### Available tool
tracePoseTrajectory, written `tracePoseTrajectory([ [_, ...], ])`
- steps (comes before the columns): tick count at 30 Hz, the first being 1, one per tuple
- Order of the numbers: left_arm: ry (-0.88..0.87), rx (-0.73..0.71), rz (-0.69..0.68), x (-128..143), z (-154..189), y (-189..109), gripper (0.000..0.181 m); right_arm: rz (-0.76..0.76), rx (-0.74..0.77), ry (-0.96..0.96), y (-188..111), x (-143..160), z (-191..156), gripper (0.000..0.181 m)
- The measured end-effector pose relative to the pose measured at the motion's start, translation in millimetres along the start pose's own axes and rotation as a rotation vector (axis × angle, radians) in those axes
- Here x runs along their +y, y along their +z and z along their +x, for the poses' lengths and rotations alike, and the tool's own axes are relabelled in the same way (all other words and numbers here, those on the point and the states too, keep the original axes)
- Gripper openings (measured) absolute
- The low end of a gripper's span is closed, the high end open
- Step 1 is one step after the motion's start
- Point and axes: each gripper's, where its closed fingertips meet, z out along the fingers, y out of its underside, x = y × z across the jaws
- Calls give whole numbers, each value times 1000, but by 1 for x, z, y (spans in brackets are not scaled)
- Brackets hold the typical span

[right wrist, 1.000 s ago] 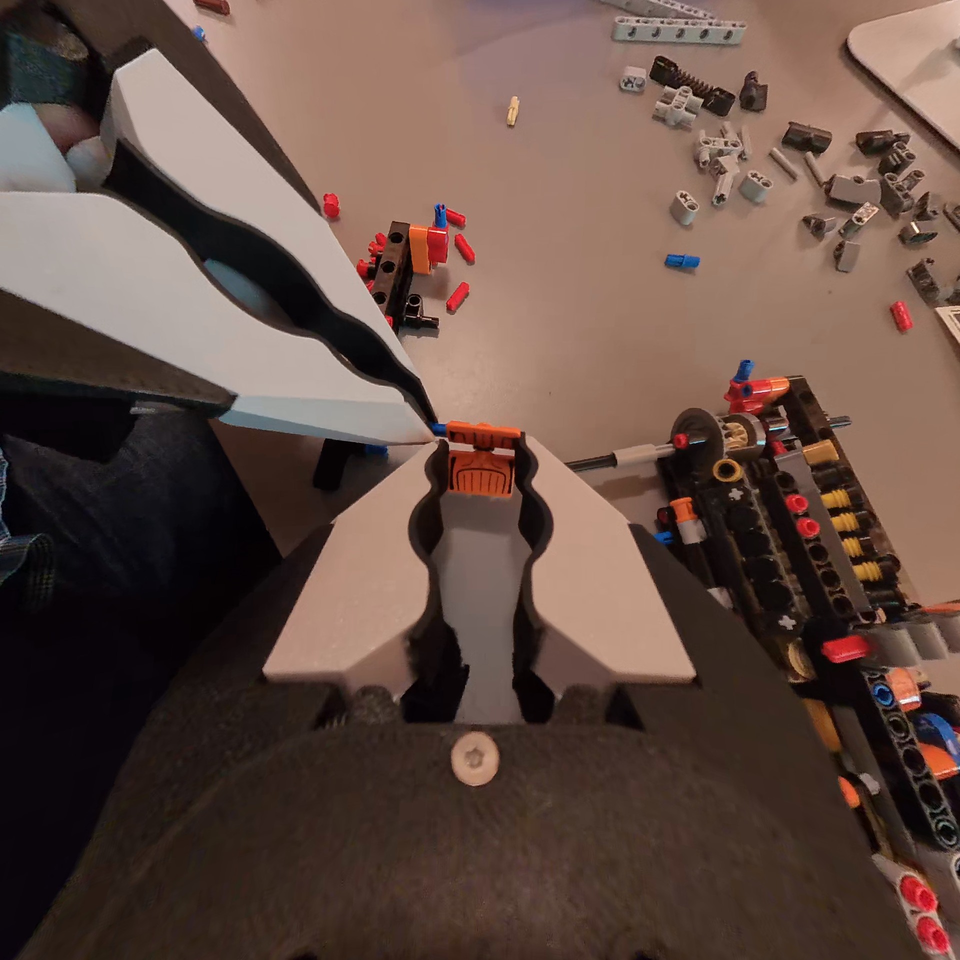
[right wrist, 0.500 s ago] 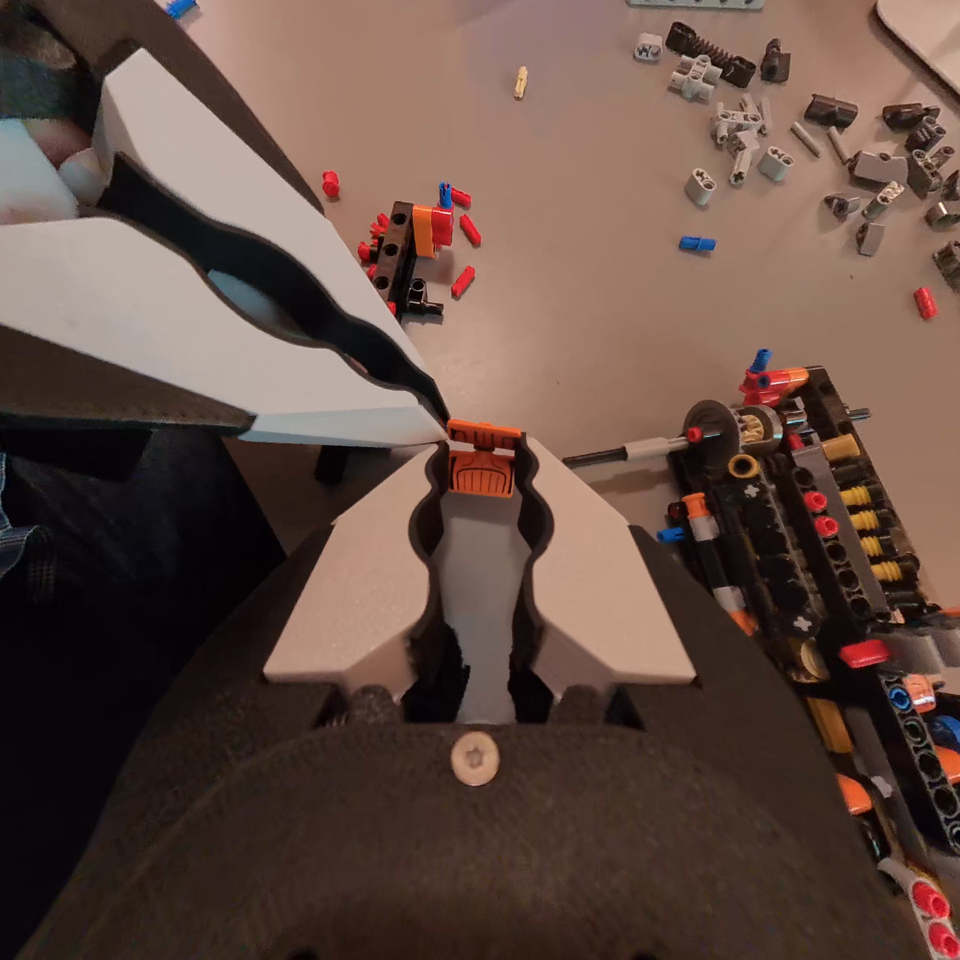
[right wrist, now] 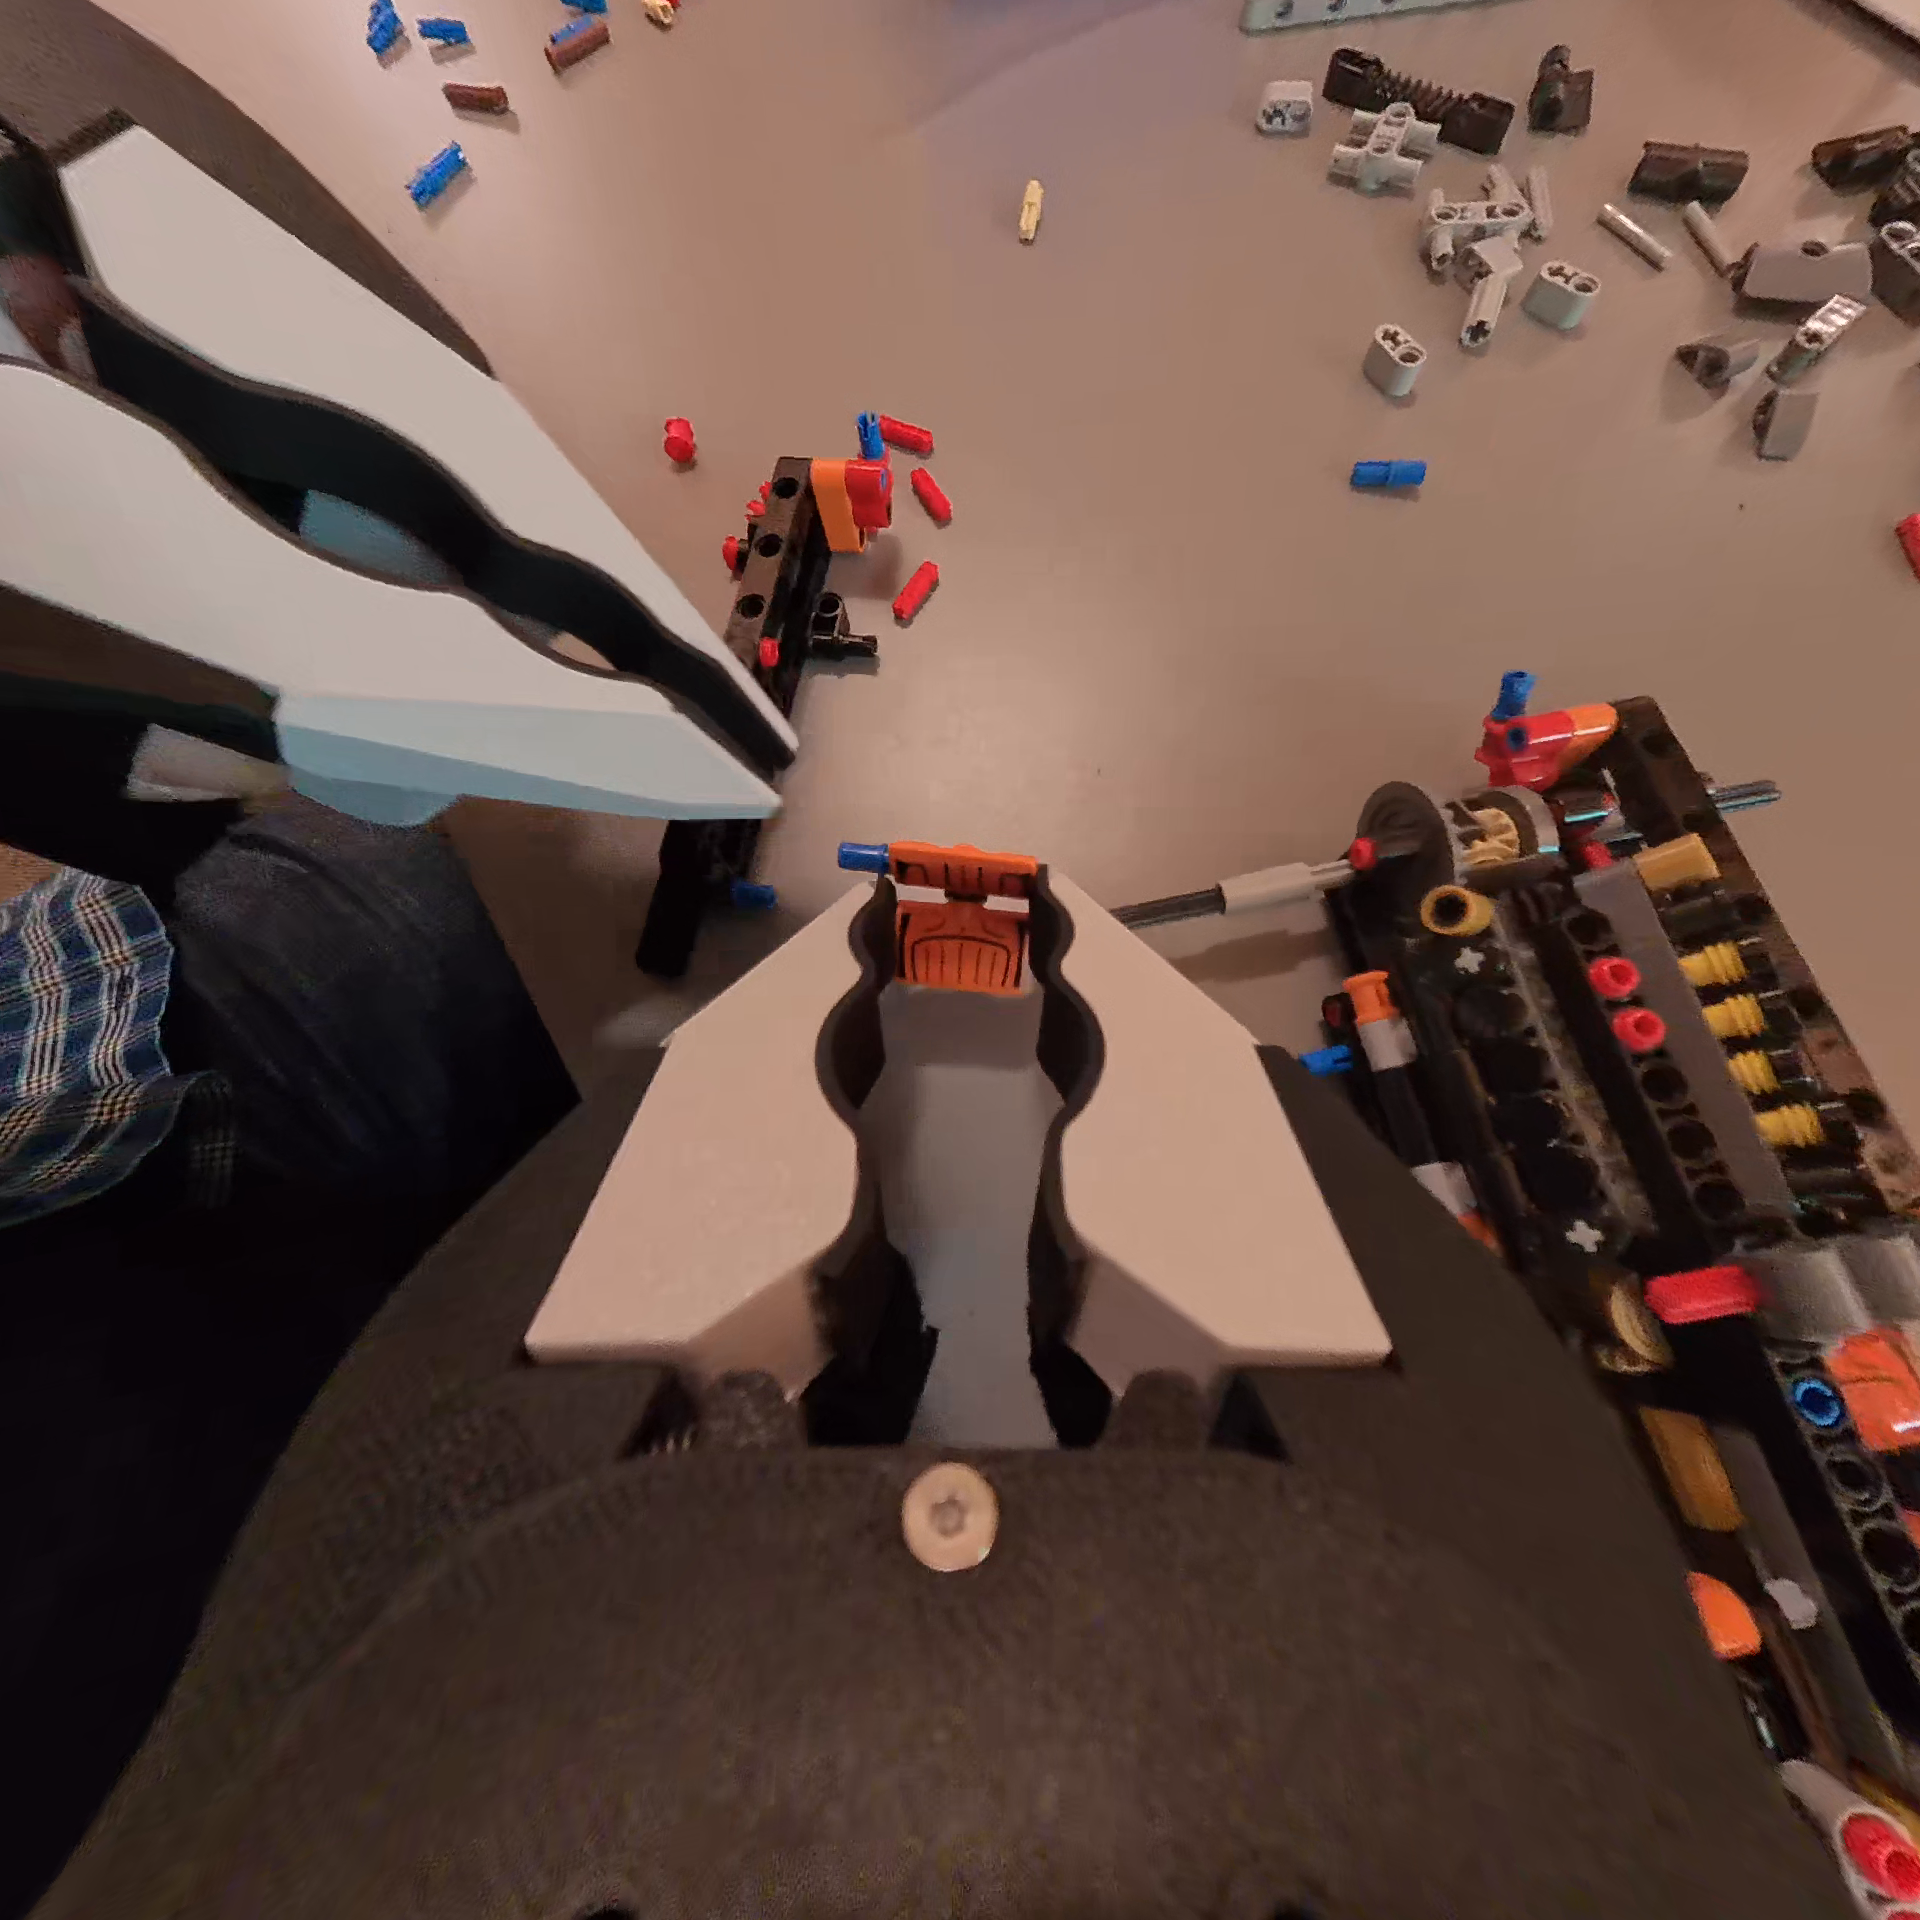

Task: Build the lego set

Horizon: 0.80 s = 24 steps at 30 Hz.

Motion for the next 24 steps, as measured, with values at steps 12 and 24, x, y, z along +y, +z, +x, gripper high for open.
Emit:
tracePoseTrajectory([
  [12,109,25,4,6,14,10,2,-10,-104,22,-2,3,-9,23],
  [24,150,15,-43,13,18,12,0,-49,-77,-53,0,9,-14,22],
])
